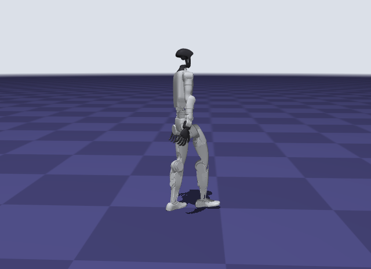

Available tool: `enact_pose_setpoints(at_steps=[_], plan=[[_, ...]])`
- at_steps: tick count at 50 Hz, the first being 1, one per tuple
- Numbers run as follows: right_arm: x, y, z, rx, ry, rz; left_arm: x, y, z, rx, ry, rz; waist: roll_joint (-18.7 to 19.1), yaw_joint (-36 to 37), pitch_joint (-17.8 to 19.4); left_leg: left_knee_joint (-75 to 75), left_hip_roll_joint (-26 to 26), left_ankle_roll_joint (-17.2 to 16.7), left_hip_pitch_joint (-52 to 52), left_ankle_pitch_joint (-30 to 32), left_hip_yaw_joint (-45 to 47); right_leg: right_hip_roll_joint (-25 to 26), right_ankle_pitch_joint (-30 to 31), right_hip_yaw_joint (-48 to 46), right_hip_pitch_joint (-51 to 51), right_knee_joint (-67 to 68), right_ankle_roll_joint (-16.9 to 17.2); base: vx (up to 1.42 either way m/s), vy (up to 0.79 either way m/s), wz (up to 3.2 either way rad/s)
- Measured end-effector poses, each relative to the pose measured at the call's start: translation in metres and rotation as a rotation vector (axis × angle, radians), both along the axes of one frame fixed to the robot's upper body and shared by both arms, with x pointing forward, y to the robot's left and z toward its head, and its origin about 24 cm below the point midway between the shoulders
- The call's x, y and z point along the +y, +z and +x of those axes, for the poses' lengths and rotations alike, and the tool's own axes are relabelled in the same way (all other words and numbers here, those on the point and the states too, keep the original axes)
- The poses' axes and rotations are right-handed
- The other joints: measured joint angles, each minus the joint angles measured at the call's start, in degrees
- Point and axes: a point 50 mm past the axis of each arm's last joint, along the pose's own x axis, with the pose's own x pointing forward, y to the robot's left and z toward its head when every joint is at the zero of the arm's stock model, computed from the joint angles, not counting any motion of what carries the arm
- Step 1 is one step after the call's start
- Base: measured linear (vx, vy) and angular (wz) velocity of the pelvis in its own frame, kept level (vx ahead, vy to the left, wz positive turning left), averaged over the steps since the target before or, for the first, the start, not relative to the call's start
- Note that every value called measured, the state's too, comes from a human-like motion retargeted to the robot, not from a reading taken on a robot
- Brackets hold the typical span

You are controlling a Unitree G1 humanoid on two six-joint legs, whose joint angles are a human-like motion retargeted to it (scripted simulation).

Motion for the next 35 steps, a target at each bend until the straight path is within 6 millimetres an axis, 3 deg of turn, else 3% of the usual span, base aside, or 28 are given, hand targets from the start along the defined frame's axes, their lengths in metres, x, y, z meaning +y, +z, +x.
enact_pose_setpoints(at_steps=[6,12,16,20,23,25,26,27,28,30,33,35], plan=[[-0.007,0.010,-0.049,0.156,-0.129,-0.025,-0.020,0.003,0.071,-0.214,-0.302,-0.025,0.9,-1.2,0.8,-2.5,-0.5,-0.1,3.9,-1.5,6.5,-2.6,-1.2,-3.9,-2.5,-1.4,-3.0,0.22,-0.11,-1.07],[-0.007,0.018,-0.082,0.260,-0.184,-0.002,-0.050,0.012,0.120,-0.358,-0.369,-0.143,3.5,-3.1,1.2,-4.3,1.1,-2.3,7.1,-3.3,11.8,-3.3,-4.3,-4.1,-3.9,0.4,-7.4,0.33,-0.08,-0.41],[-0.005,0.018,-0.088,0.261,-0.193,0.011,-0.060,0.015,0.128,-0.399,-0.377,-0.182,4.8,-3.4,0.3,-3.9,1.8,-3.5,8.7,-4.6,13.3,-3.1,-4.6,-4.8,-3.0,3.4,-7.8,0.62,-0.21,-0.33],[-0.005,0.016,-0.081,0.233,-0.181,0.024,-0.052,0.012,0.118,-0.391,-0.396,-0.171,3.7,-3.3,0.0,1.6,2.5,0.0,11.9,-2.5,15.7,-2.6,-4.3,2.6,-0.7,6.1,-5.6,0.75,-0.33,-0.42],[-0.013,0.013,-0.060,0.188,-0.151,0.016,-0.036,0.007,0.097,-0.360,-0.347,-0.089,0.5,5.5,4.2,19.6,9.8,0.0,16.4,-0.5,19.6,2.7,-11.5,8.4,10.0,4.6,-9.8,1.23,-1.12,-2.64],[-0.015,0.008,-0.036,0.117,-0.117,0.013,-0.027,0.004,0.082,-0.351,-0.282,-0.042,0.6,10.7,8.3,37.2,14.0,0.0,12.2,2.1,13.3,6.2,-12.3,14.7,16.2,1.0,-13.9,0.74,-0.91,-2.13],[-0.014,0.005,-0.015,0.064,-0.087,0.014,-0.023,0.003,0.077,-0.351,-0.235,-0.030,1.7,11.1,8.7,45.7,15.8,0.0,5.6,3.9,8.6,8.4,-11.4,16.1,16.8,-0.8,-14.7,0.34,-0.24,-0.79],[-0.014,0.004,0.005,0.011,-0.053,0.012,-0.019,0.002,0.071,-0.345,-0.185,-0.021,2.5,11.3,8.5,53.1,15.9,0.0,-1.9,5.6,3.8,10.0,-10.4,17.2,16.7,-2.4,-15.2,0.09,0.30,0.05],[-0.015,0.003,0.026,-0.041,-0.013,0.007,-0.017,0.001,0.064,-0.327,-0.130,-0.019,2.8,11.4,7.4,58.3,12.9,0.0,-11.0,7.1,-1.3,10.4,-9.3,17.6,15.5,-3.6,-15.2,-0.04,0.46,0.07],[-0.014,0.004,0.063,-0.141,0.065,-0.002,-0.012,-0.002,0.042,-0.259,-0.032,-0.018,3.0,12.4,6.3,63.3,9.2,0.0,-22.3,6.9,-3.6,10.2,-8.4,18.0,15.2,-5.4,-15.2,0.04,0.45,-0.08],[-0.008,0.010,0.116,-0.299,0.172,-0.003,-0.009,-0.004,0.009,-0.139,0.102,-0.025,2.6,14.8,5.8,61.4,11.1,0.0,-31.7,4.3,3.6,9.3,-8.4,19.8,16.5,-7.4,-14.1,0.30,0.36,-0.38],[-0.001,0.016,0.148,-0.401,0.227,-0.003,-0.011,-0.005,-0.009,-0.069,0.170,-0.048,1.6,16.1,5.3,54.2,6.6,0.0,-38.6,4.5,7.2,6.3,-8.0,20.7,16.5,-8.8,-12.0,0.11,0.57,-0.22]])
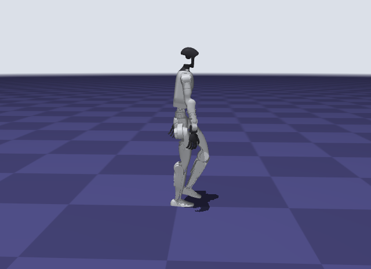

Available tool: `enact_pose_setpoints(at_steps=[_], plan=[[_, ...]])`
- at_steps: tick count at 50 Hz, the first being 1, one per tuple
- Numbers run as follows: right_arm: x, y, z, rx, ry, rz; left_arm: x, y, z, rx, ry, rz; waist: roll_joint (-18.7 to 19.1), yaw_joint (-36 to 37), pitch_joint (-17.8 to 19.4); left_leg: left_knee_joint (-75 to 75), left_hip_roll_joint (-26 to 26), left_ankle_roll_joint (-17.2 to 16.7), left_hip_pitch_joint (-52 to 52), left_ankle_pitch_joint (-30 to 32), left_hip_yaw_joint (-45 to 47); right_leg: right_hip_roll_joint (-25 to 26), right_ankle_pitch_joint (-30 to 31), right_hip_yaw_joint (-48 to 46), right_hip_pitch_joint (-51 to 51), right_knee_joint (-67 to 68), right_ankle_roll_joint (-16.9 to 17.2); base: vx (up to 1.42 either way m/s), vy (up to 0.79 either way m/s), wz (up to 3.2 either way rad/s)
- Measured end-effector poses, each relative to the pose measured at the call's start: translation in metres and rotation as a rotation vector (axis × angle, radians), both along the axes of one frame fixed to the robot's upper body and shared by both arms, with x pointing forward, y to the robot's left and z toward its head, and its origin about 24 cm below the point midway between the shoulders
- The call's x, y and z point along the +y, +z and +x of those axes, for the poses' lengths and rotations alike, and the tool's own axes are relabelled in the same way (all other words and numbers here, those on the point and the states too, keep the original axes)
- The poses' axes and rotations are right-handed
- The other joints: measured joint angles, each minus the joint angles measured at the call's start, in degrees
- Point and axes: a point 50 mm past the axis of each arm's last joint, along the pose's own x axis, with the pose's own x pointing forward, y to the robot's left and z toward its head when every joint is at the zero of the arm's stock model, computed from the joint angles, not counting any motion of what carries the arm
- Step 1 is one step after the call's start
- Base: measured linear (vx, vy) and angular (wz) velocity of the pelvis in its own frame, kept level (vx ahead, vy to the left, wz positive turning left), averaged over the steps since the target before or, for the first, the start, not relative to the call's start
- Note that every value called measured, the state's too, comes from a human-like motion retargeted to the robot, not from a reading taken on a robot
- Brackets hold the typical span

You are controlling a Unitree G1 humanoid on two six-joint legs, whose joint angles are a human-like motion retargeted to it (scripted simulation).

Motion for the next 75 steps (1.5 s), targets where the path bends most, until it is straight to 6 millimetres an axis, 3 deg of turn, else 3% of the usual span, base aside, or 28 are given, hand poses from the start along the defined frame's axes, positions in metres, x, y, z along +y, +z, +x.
enact_pose_setpoints(at_steps=[2,5,8,10,12,13,15,17,20,23,24,25,28,32,35,40,45,50,55,57,59,60,62,65,67,70,72,75], plan=[[0.007,0.008,0.029,-0.096,0.043,0.005,0.000,0.000,-0.011,0.041,0.029,-0.019,-0.4,0.7,-0.2,-9.6,-5.7,-5.4,-6.5,1.0,-2.2,-1.1,-0.9,0.0,-0.1,-0.2,0.9,0.51,0.35,-0.13],[0.025,0.023,0.066,-0.219,0.112,0.036,0.002,0.001,-0.022,0.075,0.032,-0.020,0.2,2.4,0.8,-19.4,-7.3,-14.6,-13.1,-1.2,-6.3,0.4,-2.1,1.6,1.5,-0.6,1.2,0.47,0.05,-0.55],[0.046,0.031,0.085,-0.281,0.180,0.088,-0.003,0.001,-0.032,0.105,-0.009,-0.041,0.5,4.1,1.7,-23.9,-8.9,-19.3,-16.6,-3.1,-11.3,0.6,-2.9,1.8,4.8,-1.4,2.3,0.64,0.10,-0.65],[0.057,0.033,0.089,-0.287,0.223,0.121,-0.008,0.000,-0.039,0.129,-0.041,-0.074,0.5,4.7,1.7,-23.8,-8.9,-19.1,-17.6,-3.3,-11.9,0.2,-3.3,0.9,6.9,-1.7,3.3,0.67,0.16,-0.50],[0.066,0.031,0.086,-0.274,0.263,0.136,-0.016,0.000,-0.045,0.154,-0.072,-0.122,-0.4,4.5,1.1,-21.3,-8.7,-13.8,-17.3,-3.3,-10.5,-0.7,-3.1,1.0,8.8,-1.9,4.5,0.91,0.26,-0.31],[0.069,0.030,0.083,-0.267,0.278,0.135,-0.019,0.000,-0.048,0.165,-0.088,-0.149,-1.0,4.0,0.2,-17.0,-8.2,-9.4,-18.2,-6.9,-8.3,-1.7,-2.5,-0.1,9.3,-1.9,5.4,0.89,0.28,-0.20],[0.072,0.025,0.076,-0.252,0.299,0.125,-0.025,-0.001,-0.050,0.171,-0.112,-0.189,-2.1,3.6,-1.4,-12.4,-7.4,-5.0,-19.3,-8.1,-6.1,-2.8,0.3,-0.1,9.8,-1.2,7.5,0.68,0.20,-0.32],[0.073,0.019,0.064,-0.219,0.300,0.118,-0.024,-0.001,-0.045,0.158,-0.128,-0.193,-3.0,2.6,-1.9,-11.0,-8.4,-3.3,-17.7,-7.5,-8.3,-3.2,6.6,-1.0,10.6,0.1,9.1,0.92,0.26,-0.21],[0.063,0.004,0.029,-0.107,0.240,0.111,-0.017,-0.002,-0.033,0.120,-0.156,-0.163,-4.6,1.7,-3.5,-12.3,-8.7,-0.3,-12.8,-9.3,-7.6,-4.6,21.4,-5.5,10.5,2.8,10.7,0.83,0.18,0.01],[0.050,-0.007,-0.004,-0.020,0.155,0.114,-0.007,-0.002,-0.007,0.017,-0.144,-0.117,-4.2,2.6,-3.8,-17.4,-7.3,-0.8,-5.8,-7.3,-9.4,-4.4,33.1,-5.8,6.0,12.8,12.7,0.77,0.18,-0.39],[0.046,-0.009,-0.011,-0.001,0.131,0.109,-0.005,-0.001,0.003,-0.025,-0.121,-0.097,-3.4,2.4,-3.5,-19.3,-6.3,-1.3,-3.3,-6.3,-9.7,-4.0,34.2,-6.0,3.7,17.5,13.4,0.70,0.17,-0.35],[0.041,-0.010,-0.018,0.017,0.108,0.101,-0.002,-0.001,0.013,-0.068,-0.093,-0.075,-2.5,2.0,-3.2,-21.3,-5.1,-1.9,-0.7,-5.3,-9.9,-3.6,34.0,-6.6,1.4,22.2,14.3,0.50,0.12,-0.16],[0.025,-0.013,-0.037,0.044,0.035,0.042,0.003,0.002,0.040,-0.176,0.016,-0.016,-0.3,-0.3,-2.5,-27.0,-4.1,-3.4,5.6,-1.5,-11.3,-2.9,23.7,-7.8,-6.3,35.0,17.1,0.47,0.13,0.10],[0.006,-0.016,-0.062,0.065,-0.061,-0.006,0.010,0.009,0.076,-0.331,0.074,0.031,1.6,-4.0,-2.3,-34.1,-5.5,-1.2,12.6,1.0,-13.5,-6.2,9.6,-16.0,-13.8,43.5,11.4,0.65,0.16,0.37],[-0.005,-0.018,-0.088,0.125,-0.139,-0.011,0.011,0.015,0.098,-0.430,0.043,0.054,1.2,-4.7,-2.2,-39.1,-7.2,0.0,18.0,2.7,-14.5,-7.1,5.1,-17.8,-18.3,41.7,7.9,0.61,-0.01,0.10],[-0.014,-0.017,-0.123,0.247,-0.267,-0.005,0.008,0.021,0.116,-0.495,-0.047,0.043,-1.5,-8.5,-0.8,-41.2,-10.9,0.0,25.3,4.3,-19.2,-5.0,7.5,-16.0,-21.1,25.5,4.8,0.63,-0.23,0.48],[-0.015,-0.014,-0.149,0.337,-0.356,0.009,-0.006,0.019,0.116,-0.471,-0.133,0.011,-7.1,-10.6,1.2,-38.5,-17.0,0.0,31.8,5.6,-22.1,-10.5,23.3,-15.4,-20.4,9.8,5.2,0.74,-0.32,0.41],[-0.007,-0.014,-0.167,0.408,-0.342,0.052,-0.009,0.013,0.102,-0.412,-0.221,-0.029,-10.5,-10.8,2.8,-28.6,-16.9,0.0,37.5,3.5,-20.9,-12.1,30.8,-15.3,-16.8,0.1,6.3,0.91,-0.37,0.07],[-0.004,-0.014,-0.162,0.438,-0.216,0.064,0.002,0.008,0.069,-0.405,-0.162,-0.005,-11.3,-8.2,3.4,-19.9,-12.9,0.0,46.4,-5.6,-15.8,-11.6,36.9,-15.0,-10.1,3.3,3.8,1.00,-0.28,-1.15],[-0.004,-0.014,-0.164,0.449,-0.171,0.058,0.006,0.003,0.037,-0.325,-0.085,0.003,-8.7,-6.3,2.6,-16.6,-8.6,0.0,51.6,-5.0,-12.1,-5.5,16.3,-8.9,-5.6,7.9,-1.7,1.43,0.11,-1.67],[0.000,-0.015,-0.163,0.444,-0.167,0.065,0.009,0.001,0.012,-0.233,-0.007,0.000,-6.0,-5.7,2.0,-8.4,-4.4,0.0,52.5,0.9,-10.5,-1.5,4.5,-7.5,-1.5,10.8,-3.2,1.12,0.39,-0.90],[0.001,-0.016,-0.161,0.437,-0.172,0.068,0.007,0.000,0.001,-0.190,0.034,-0.006,-5.0,-5.7,2.2,-2.9,-3.0,0.0,51.6,4.7,-10.7,0.5,1.6,-4.6,0.0,12.0,-3.3,0.57,0.27,-0.43],[0.004,-0.017,-0.152,0.409,-0.231,0.083,0.000,-0.001,-0.005,-0.134,0.075,-0.043,-2.4,-5.8,2.3,10.3,-3.7,0.0,42.5,6.9,-16.3,2.0,-0.1,-7.5,1.5,13.4,-3.2,0.37,0.10,0.07],[0.009,-0.018,-0.136,0.352,-0.297,0.125,-0.004,-0.002,0.003,-0.143,0.058,-0.063,-0.2,-4.4,1.4,20.7,-0.9,0.0,29.3,2.4,-20.1,3.2,-0.4,-11.4,3.5,11.4,-3.1,0.45,0.15,0.22],[0.010,-0.019,-0.124,0.323,-0.292,0.130,-0.006,-0.001,0.017,-0.195,0.002,-0.054,0.4,-2.0,0.3,18.2,0.6,0.0,22.5,2.2,-17.3,3.4,0.5,-11.8,5.3,8.3,-1.4,0.39,0.57,0.10],[0.007,-0.018,-0.103,0.268,-0.252,0.097,-0.011,-0.001,0.030,-0.266,-0.094,-0.024,0.7,1.0,-1.9,4.7,-0.1,0.0,14.4,3.3,-9.8,0.9,3.5,-13.2,7.1,3.6,4.7,0.55,0.94,0.52],[0.001,-0.017,-0.088,0.219,-0.209,0.065,-0.020,-0.002,0.029,-0.286,-0.104,-0.016,0.1,0.7,-3.7,-12.4,-6.6,-1.0,11.3,6.0,-6.4,-2.9,5.7,-14.5,7.3,1.0,9.6,0.45,0.84,1.04],[-0.001,-0.013,-0.054,0.124,-0.124,0.050,-0.028,-0.003,0.024,-0.278,0.006,-0.031,1.4,-0.4,-4.6,-34.8,-11.2,-12.3,8.6,6.5,-11.2,-1.5,5.0,-15.9,9.6,-1.1,11.8,0.42,0.23,0.51]])
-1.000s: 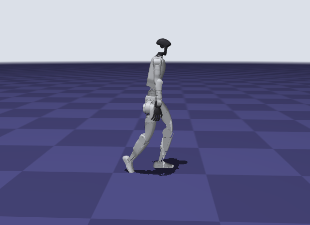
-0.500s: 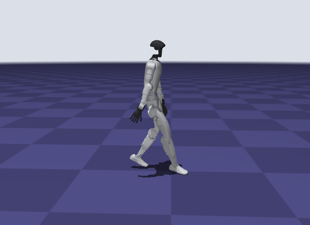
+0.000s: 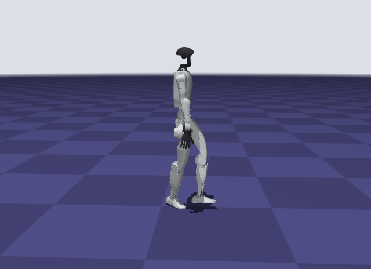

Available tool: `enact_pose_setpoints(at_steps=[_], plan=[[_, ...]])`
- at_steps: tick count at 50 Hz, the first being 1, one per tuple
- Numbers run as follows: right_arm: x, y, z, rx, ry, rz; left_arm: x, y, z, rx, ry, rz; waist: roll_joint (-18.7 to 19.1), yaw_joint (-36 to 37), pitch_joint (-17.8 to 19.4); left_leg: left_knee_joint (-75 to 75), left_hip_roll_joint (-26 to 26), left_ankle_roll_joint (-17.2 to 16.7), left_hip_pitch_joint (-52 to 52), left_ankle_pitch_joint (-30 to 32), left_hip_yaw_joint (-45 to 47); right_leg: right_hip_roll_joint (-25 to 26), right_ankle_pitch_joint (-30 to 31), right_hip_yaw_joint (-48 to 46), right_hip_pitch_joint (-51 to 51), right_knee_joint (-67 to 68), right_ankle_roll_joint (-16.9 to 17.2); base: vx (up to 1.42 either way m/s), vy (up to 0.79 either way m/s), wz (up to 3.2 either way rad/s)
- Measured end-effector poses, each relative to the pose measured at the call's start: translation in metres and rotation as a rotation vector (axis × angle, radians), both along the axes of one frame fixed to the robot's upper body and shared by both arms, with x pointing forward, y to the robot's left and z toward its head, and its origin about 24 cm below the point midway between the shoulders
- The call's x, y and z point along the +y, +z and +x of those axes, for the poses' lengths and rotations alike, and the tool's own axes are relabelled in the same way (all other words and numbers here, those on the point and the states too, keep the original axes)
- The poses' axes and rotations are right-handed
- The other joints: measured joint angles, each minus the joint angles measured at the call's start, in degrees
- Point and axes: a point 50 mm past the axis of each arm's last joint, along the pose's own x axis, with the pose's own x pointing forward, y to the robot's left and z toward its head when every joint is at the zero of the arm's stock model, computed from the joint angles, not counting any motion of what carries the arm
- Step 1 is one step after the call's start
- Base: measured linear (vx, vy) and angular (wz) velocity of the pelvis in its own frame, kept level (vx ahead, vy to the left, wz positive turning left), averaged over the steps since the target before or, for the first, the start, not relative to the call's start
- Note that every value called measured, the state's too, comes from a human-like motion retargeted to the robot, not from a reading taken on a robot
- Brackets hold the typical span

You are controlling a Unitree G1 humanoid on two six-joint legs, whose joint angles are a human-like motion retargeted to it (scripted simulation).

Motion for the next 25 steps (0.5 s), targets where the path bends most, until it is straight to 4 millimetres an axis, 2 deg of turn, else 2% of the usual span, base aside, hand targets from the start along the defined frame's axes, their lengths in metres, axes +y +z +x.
enact_pose_setpoints(at_steps=[2,4,6,8,10,12,15,17,18,19,20,22,25], plan=[[0.003,0.003,0.022,-0.067,0.053,0.009,-0.003,-0.001,-0.005,0.036,0.107,-0.055,1.7,0.3,0.3,-7.4,0.3,-6.5,-1.7,-2.3,-3.4,2.8,-1.7,0.2,2.9,-1.5,-1.4,0.71,0.11,-0.22],[0.009,0.007,0.040,-0.125,0.094,0.023,-0.003,-0.002,-0.009,0.078,0.182,-0.104,2.2,0.8,0.4,-10.1,1.2,-8.7,-3.6,-4.5,-2.9,3.9,-3.2,1.0,5.4,-2.2,-1.7,0.87,0.15,-0.43],[0.014,0.009,0.053,-0.169,0.116,0.035,0.000,-0.001,-0.011,0.114,0.204,-0.120,1.9,1.9,0.2,-9.4,1.4,-7.5,-5.6,-6.4,-1.3,3.3,-3.5,2.7,6.6,-2.0,0.2,0.64,0.13,-0.54],[0.019,0.010,0.058,-0.195,0.126,0.049,0.005,-0.001,-0.012,0.142,0.183,-0.095,1.1,2.8,-0.3,-6.3,1.6,-3.0,-6.7,-7.2,0.6,2.0,-2.5,3.9,7.2,-0.8,2.3,0.70,0.18,-0.39],[0.021,0.007,0.051,-0.183,0.135,0.063,0.010,0.000,-0.018,0.164,0.151,-0.053,0.1,3.1,-1.2,-3.6,1.7,2.4,-6.0,-9.1,2.7,1.1,0.6,4.7,7.7,1.5,3.8,0.71,0.14,-0.22],[0.022,0.003,0.034,-0.129,0.155,0.064,0.012,0.000,-0.026,0.170,0.155,-0.032,-0.6,2.9,-1.9,-2.6,1.6,5.2,-4.1,-11.3,0.4,0.9,8.2,5.5,7.6,5.8,4.6,1.01,0.23,-0.25],[0.023,-0.005,-0.001,-0.036,0.149,0.027,0.017,0.000,-0.033,0.174,0.200,-0.042,0.6,0.9,-1.8,-2.4,4.9,7.3,1.1,-15.0,0.1,1.0,24.3,1.9,5.2,17.8,4.8,0.83,0.16,0.18],[0.022,-0.007,-0.021,0.018,0.100,0.027,0.029,0.002,-0.028,0.173,0.205,-0.039,2.1,-2.2,-0.2,-2.4,6.9,7.7,4.9,-16.8,-2.4,0.2,30.8,-5.4,1.9,30.3,2.5,0.68,0.11,0.73],[0.021,-0.008,-0.028,0.049,0.073,0.039,0.037,0.004,-0.021,0.168,0.192,-0.031,2.1,-2.9,0.9,-2.7,7.6,8.0,6.7,-17.5,-2.2,-0.6,33.0,-4.6,-1.5,36.7,2.3,0.57,0.07,0.39],[0.020,-0.008,-0.036,0.082,0.044,0.052,0.045,0.006,-0.013,0.164,0.165,-0.012,1.9,-3.1,1.7,-3.4,7.9,8.2,8.2,-17.9,-2.0,-1.2,29.9,-3.0,-6.0,43.1,3.0,0.44,0.01,0.12],[0.019,-0.008,-0.045,0.116,0.013,0.066,0.052,0.008,-0.003,0.159,0.132,0.014,1.6,-3.1,2.4,-4.3,8.2,8.4,9.7,-18.0,-1.9,-1.6,24.1,-1.0,-11.1,49.5,4.1,0.44,-0.01,0.28],[0.015,-0.008,-0.063,0.180,-0.048,0.074,0.067,0.014,0.018,0.141,0.043,0.092,0.3,-4.7,2.7,-6.7,7.2,8.9,11.7,-17.5,-2.3,-2.7,12.1,-0.4,-20.1,57.2,4.2,0.42,-0.01,0.56],[0.007,-0.005,-0.087,0.256,-0.114,0.074,0.081,0.024,0.054,0.058,-0.084,0.193,-1.3,-7.6,2.6,-9.8,6.1,9.2,14.0,-16.9,-1.8,-3.9,-1.1,-0.2,-31.4,61.1,-0.3,0.50,0.00,0.73]])
